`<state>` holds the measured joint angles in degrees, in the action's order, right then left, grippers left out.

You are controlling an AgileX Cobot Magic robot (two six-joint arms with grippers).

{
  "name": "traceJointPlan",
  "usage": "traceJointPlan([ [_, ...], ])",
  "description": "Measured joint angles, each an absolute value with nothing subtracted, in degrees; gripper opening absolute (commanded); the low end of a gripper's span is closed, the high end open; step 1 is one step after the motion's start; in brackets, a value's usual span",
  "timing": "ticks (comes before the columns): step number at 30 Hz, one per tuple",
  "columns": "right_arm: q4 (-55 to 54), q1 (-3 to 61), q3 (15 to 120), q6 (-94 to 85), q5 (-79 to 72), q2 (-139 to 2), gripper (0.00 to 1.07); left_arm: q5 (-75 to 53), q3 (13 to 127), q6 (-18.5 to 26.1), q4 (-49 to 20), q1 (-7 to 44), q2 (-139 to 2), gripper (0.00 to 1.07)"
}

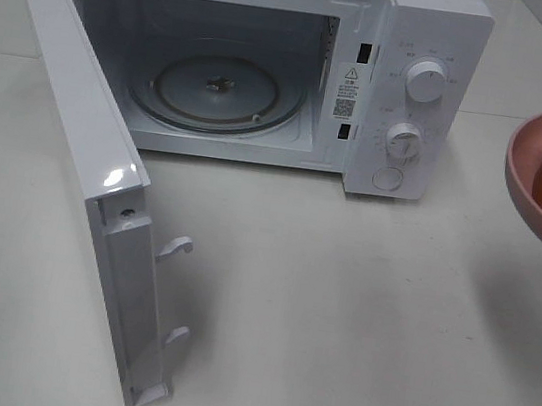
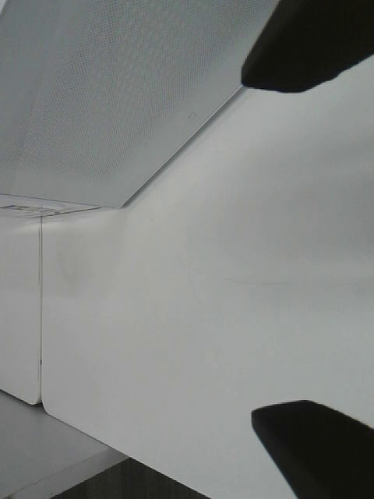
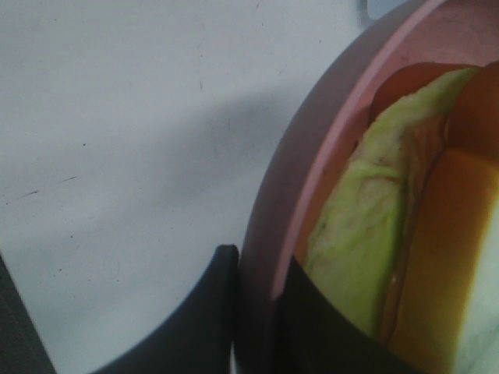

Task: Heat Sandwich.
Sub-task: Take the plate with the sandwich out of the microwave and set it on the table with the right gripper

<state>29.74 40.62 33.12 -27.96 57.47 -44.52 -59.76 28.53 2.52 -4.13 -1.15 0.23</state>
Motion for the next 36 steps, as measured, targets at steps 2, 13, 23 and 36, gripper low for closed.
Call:
traceJointPlan([
  [2,30.4,40.6,33.1,-25.1,58.4,-44.5,0.00,-59.8,28.5,2.5,-4.1,-1.1,0.2,1.04],
  [13,32.8,40.6,33.1,-11.2,62.1,-46.4,0.00,-59.8,28.5,2.5,-4.1,-1.1,0.2,1.04],
  [23,37.0,40.6,33.1,8.1,61.2,-56.6,0.00,-59.8,28.5,2.5,-4.1,-1.1,0.2,1.04],
  [36,38.5,40.6,34.3,27.6,56.4,-69.1,0.00,-59.8,28.5,2.5,-4.1,-1.1,0.2,1.04],
])
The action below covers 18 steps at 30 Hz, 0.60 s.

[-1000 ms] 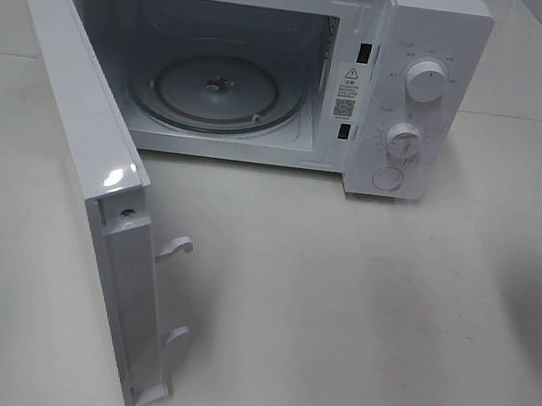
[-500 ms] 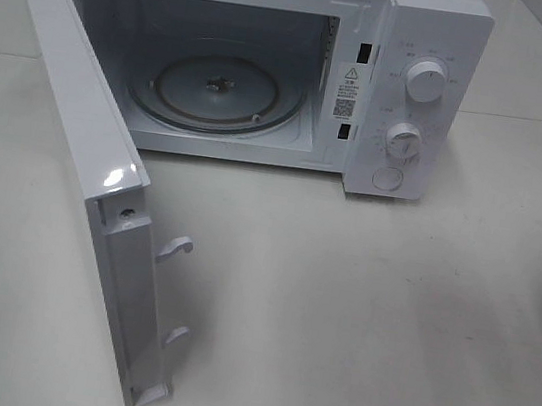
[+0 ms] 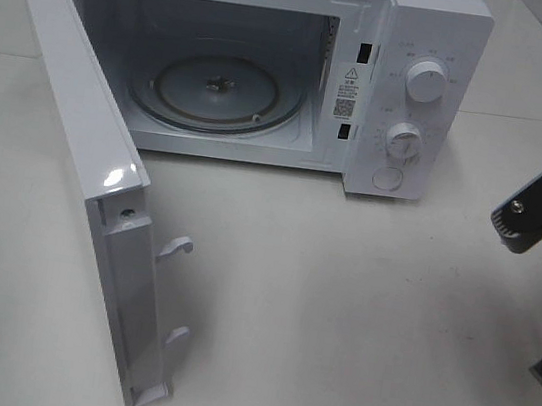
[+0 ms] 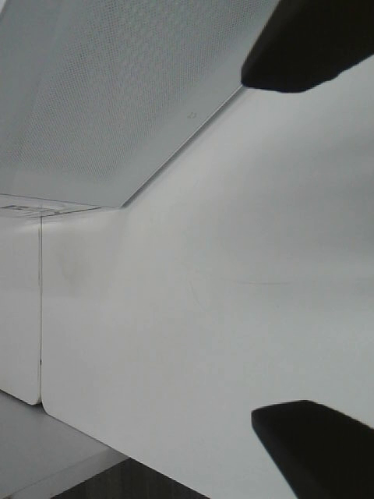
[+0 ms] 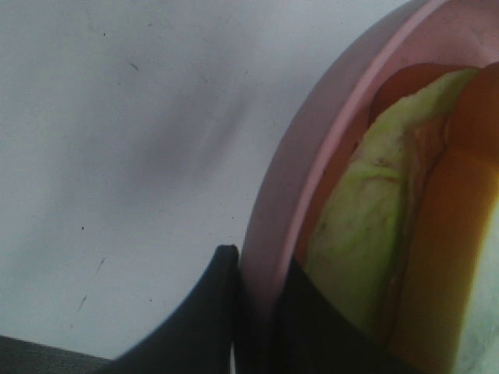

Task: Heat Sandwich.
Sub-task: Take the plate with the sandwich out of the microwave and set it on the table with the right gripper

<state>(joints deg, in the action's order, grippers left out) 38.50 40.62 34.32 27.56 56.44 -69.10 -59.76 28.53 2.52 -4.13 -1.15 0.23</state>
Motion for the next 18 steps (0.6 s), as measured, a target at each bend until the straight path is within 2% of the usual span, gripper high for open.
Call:
traceJointPlan([
  [13,39.0,40.6,40.0,34.4,55.6,-78.1,0.01,-59.8,28.5,2.5,-4.1,-1.1,0.2,1.04],
  [18,40.0,38.4,41.9,35.6,54.7,-80.6,0.01,-59.8,28.5,2.5,-4.1,-1.1,0.2,1.04],
])
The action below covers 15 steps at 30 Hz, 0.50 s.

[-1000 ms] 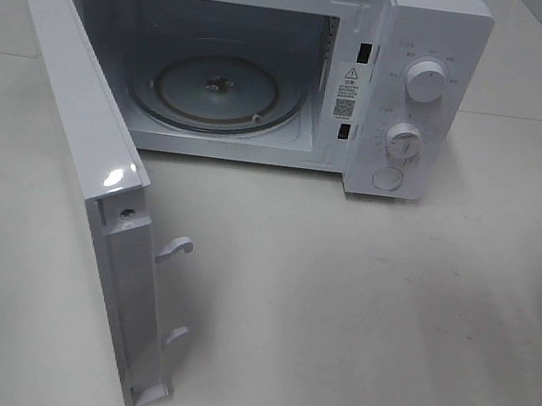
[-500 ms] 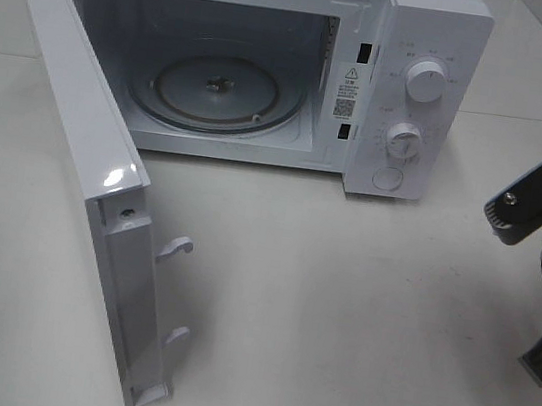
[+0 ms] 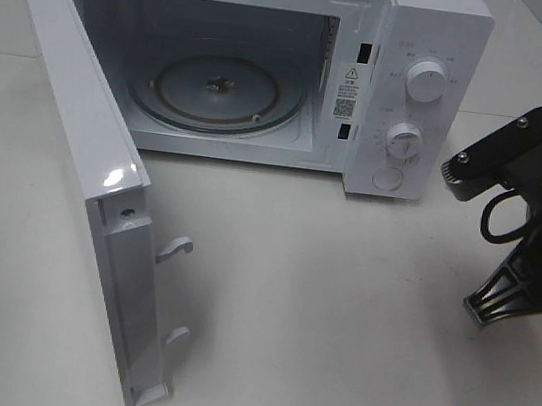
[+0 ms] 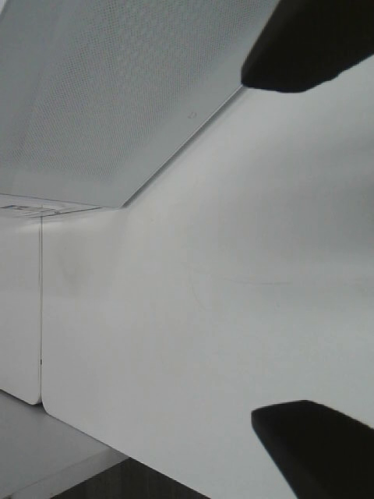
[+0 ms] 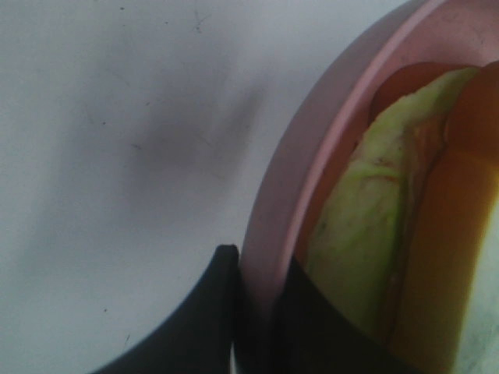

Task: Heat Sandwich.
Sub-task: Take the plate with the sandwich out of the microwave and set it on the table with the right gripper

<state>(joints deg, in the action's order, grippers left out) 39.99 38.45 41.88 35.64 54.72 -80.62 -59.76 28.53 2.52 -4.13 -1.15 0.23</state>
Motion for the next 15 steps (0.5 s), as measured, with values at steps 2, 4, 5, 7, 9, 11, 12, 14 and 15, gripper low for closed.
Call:
traceJointPlan([
  [2,41.0,36.3,42.5,35.9,54.6,-81.8,0.01,-59.8,28.5,2.5,-4.1,-1.1,0.2,1.04],
  [4,41.3,35.5,42.5,36.0,54.3,-82.1,0.01,-59.8,28.5,2.5,-4.1,-1.1,0.2,1.04],
  [5,41.7,34.9,42.5,36.0,53.9,-82.5,0.01,-59.8,28.5,2.5,-4.1,-1.1,0.2,1.04],
  [7,42.1,32.5,42.6,36.1,52.6,-83.5,0.01,-59.8,28.5,2.5,-4.1,-1.1,0.2,1.04],
  [9,42.1,31.9,42.6,36.1,52.1,-83.8,0.01,-59.8,28.5,2.5,-4.1,-1.1,0.2,1.04],
  [11,42.8,29.5,42.6,36.3,50.6,-84.7,0.01,-59.8,28.5,2.5,-4.1,-1.1,0.2,1.04],
  [12,43.3,28.7,42.6,36.4,50.2,-85.0,0.01,-59.8,28.5,2.5,-4.1,-1.1,0.2,1.04],
  [14,43.8,28.0,42.6,36.8,49.8,-85.3,0.01,-59.8,28.5,2.5,-4.1,-1.1,0.2,1.04],
  [15,44.9,26.5,42.6,37.8,49.0,-86.0,0.01,-59.8,28.5,2.5,-4.1,-1.1,0.2,1.04],
])
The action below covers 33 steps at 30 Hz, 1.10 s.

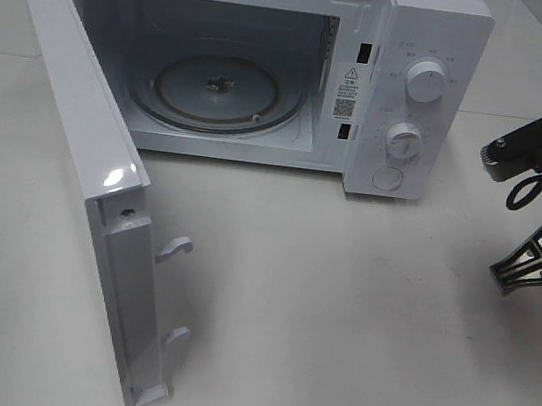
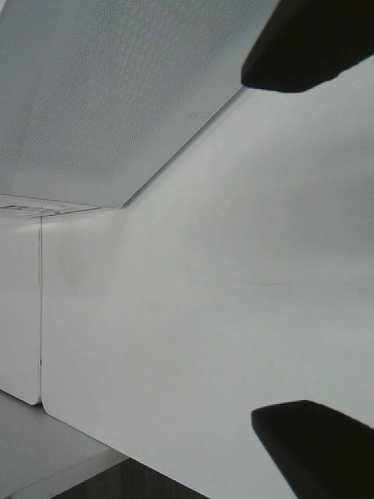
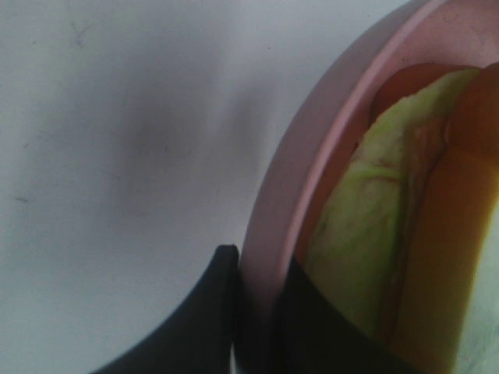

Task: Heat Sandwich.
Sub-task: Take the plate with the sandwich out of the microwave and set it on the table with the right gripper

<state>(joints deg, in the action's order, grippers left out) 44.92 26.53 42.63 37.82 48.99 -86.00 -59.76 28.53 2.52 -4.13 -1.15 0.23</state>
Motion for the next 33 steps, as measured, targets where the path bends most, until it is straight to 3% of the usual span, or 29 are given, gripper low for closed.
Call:
traceJointPlan([
  [13,49.8,20.6,42.7,44.0,42.1,-94.5,0.02,-59.8,28.5,2.5,-4.1,-1.1,0.2,1.04],
  [33,59.6,18.9,43.9,56.6,36.8,-106.1,0.03,-59.8,28.5,2.5,-4.1,-1.1,0.2,1.04],
])
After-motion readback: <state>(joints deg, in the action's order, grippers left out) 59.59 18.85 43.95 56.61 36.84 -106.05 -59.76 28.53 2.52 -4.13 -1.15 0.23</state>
